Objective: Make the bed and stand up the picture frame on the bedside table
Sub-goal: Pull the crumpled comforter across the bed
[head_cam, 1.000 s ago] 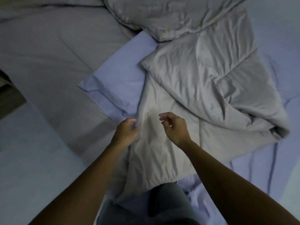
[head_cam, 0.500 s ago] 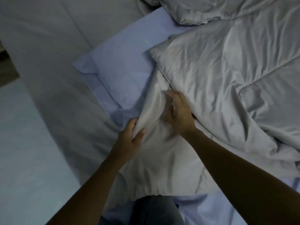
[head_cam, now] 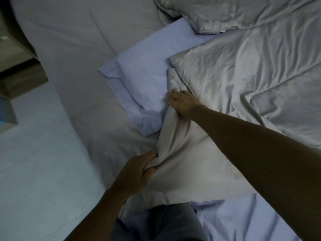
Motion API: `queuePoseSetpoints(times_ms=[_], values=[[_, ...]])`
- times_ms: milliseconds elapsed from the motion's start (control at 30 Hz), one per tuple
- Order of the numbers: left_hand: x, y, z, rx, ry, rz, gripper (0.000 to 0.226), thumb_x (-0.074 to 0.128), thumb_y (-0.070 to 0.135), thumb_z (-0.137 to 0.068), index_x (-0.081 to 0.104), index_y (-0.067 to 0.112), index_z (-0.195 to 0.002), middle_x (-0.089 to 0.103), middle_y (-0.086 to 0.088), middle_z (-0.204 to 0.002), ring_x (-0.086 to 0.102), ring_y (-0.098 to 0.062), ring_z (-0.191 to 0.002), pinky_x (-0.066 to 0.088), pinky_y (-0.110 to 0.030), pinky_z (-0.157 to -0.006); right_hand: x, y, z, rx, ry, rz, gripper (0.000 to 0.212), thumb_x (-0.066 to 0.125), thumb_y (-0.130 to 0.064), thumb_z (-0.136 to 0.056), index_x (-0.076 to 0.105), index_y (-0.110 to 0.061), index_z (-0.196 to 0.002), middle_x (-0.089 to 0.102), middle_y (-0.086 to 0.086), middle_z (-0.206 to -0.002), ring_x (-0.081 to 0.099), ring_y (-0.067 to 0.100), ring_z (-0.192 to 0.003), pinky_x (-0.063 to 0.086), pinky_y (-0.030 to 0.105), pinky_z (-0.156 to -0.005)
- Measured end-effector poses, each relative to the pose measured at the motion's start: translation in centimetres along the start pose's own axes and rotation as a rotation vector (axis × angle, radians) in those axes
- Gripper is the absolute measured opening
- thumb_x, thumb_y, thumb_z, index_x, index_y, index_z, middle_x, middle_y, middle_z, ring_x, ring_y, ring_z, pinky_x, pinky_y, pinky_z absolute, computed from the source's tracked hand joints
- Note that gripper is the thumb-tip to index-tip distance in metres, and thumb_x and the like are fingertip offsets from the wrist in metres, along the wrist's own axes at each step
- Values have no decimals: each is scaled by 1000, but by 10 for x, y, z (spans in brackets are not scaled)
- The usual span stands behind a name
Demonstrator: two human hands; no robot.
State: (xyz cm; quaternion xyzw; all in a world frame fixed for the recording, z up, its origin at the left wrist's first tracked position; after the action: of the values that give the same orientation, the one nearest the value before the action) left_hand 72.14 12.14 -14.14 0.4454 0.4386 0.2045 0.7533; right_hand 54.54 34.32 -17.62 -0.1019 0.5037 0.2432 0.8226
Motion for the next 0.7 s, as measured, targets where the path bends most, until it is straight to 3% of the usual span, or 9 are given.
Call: queuePoseSetpoints(times_ms=[100, 200, 300, 400, 467, 533, 633, 700], values=[[3, 9, 21, -21, 8, 7, 20, 50, 23, -90, 56, 32, -107, 61, 27, -77, 61, 6, -71, 43, -7, -64, -13, -5, 9, 58, 19, 106, 51, 31, -22, -106, 23, -18, -156, 17, 12, -165, 14, 29, -153, 18, 42, -120], [10, 5, 46, -87, 9, -6, 29, 55, 13, -93, 46, 40, -99, 61, 22, -70, 59, 2, -62, 38, -9, -56, -33, -11, 34, 107, 250, 164, 43, 59, -27, -94, 55, -12, -133, 54, 20, -135, 52, 36, -124, 39, 40, -105], [19, -5, 69, -150, -16, -33, 27, 56, 26, -94, 41, 46, -104, 63, 14, -77, 62, -2, -67, 44, -19, -58, -32, -13, 79, 223, 243, 160, 30, 56, -31, -93, 63, -10, -114, 61, 16, -117, 53, 35, -111, 38, 42, -98], [28, -8, 85, -197, -25, -64, 27, 52, 48, -96, 42, 39, -119, 68, 1, -93, 65, -13, -77, 50, -31, -67, -19, -14, 141, 335, 341, 83, 25, 72, -29, -80, 73, -7, -91, 65, 20, -93, 59, 38, -89, 39, 42, -82], [30, -3, 94, -200, -1, -74, 38, 52, 55, -94, 47, 32, -124, 68, 5, -104, 65, -17, -88, 53, -33, -74, -7, -22, 188, 402, 370, 62, 31, 73, -36, -78, 72, -6, -89, 61, 22, -93, 57, 39, -88, 37, 44, -78], [30, 5, 101, -137, -1, -115, 36, 51, 55, -95, 53, 30, -121, 69, 5, -104, 65, -19, -92, 53, -35, -77, 0, -40, 237, 466, 405, 58, 39, 68, -45, -82, 72, -7, -91, 56, 22, -102, 54, 37, -92, 37, 45, -80], [31, 11, 120, -59, -24, -183, 30, 51, 46, -96, 59, 26, -116, 70, 0, -104, 65, -23, -93, 52, -32, -78, 16, -71, 306, 498, 489, -1, 51, 56, -53, -90, 69, -7, -104, 54, 20, -119, 53, 37, -108, 40, 47, -94], [31, 15, 139, 1, -25, -222, 27, 51, 31, -96, 62, 14, -114, 66, -7, -106, 63, -29, -95, 49, -32, -80, 27, -98, 351, 526, 532, -23, 56, 55, -57, -94, 66, -5, -112, 52, 18, -130, 47, 37, -124, 35, 48, -106]])
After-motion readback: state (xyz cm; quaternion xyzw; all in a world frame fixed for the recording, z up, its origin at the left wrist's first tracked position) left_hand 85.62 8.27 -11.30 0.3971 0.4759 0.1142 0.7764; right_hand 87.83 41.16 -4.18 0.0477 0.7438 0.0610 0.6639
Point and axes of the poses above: each hand's wrist, its own z-axis away from the middle knuckle, its own x-axis out of the palm, y = z × x, the point moved 4 cm from there along -z, towards the middle knuckle
